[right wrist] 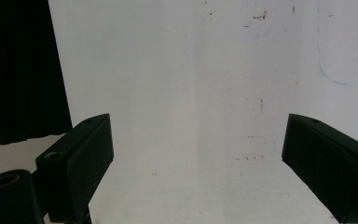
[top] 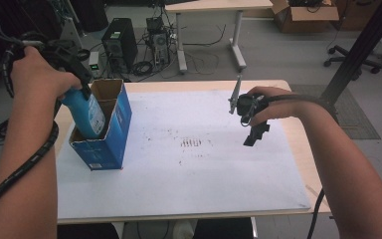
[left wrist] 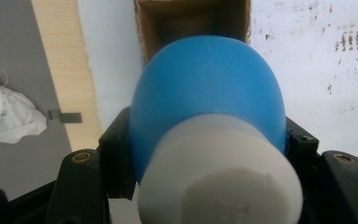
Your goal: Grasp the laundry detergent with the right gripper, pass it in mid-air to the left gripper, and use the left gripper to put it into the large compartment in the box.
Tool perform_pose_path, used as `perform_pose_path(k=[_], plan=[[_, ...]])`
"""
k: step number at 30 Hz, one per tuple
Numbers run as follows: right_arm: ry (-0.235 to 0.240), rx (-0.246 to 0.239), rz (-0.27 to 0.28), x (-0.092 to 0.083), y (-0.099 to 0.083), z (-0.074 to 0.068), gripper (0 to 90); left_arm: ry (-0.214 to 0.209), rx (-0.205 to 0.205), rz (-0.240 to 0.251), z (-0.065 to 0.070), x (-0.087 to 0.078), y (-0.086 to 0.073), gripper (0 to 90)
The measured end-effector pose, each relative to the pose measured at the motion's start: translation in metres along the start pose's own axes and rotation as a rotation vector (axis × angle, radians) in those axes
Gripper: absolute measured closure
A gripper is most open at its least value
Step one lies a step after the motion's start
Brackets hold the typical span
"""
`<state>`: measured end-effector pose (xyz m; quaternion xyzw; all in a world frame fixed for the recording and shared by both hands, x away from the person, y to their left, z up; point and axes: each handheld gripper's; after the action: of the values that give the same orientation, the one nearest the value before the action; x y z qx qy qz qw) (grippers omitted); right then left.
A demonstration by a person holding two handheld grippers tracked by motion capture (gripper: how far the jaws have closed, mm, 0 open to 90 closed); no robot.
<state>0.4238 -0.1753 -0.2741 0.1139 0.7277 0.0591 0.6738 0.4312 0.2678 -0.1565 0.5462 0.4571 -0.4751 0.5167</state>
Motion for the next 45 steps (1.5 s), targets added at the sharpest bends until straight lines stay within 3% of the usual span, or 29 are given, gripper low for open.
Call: perform_pose_path(k=[24,31,45], plan=[[0.014,-0.007,0.010,0.009,0.003,-0.002,9.2,-0.015,0.009,-0.005,0.002,0.065,-0.003,37.8],[0.016,-0.004,0.002,0.012,0.002,-0.003,9.3,-0.007,0.015,-0.039,0.003,0.086,-0.004,37.8],[0.018,-0.003,0.001,0.016,0.001,-0.003,9.3,-0.034,-0.003,-0.038,0.000,0.107,-0.007,37.8]])
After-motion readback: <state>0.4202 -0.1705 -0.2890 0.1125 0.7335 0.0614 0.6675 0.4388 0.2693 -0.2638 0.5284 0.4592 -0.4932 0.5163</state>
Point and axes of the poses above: each handheld gripper's, and its own axes: x roughly forward along the jaws, y roughly out of its top, z roughly to its right, and after that the axes turned 6 degrees about z, right-handed
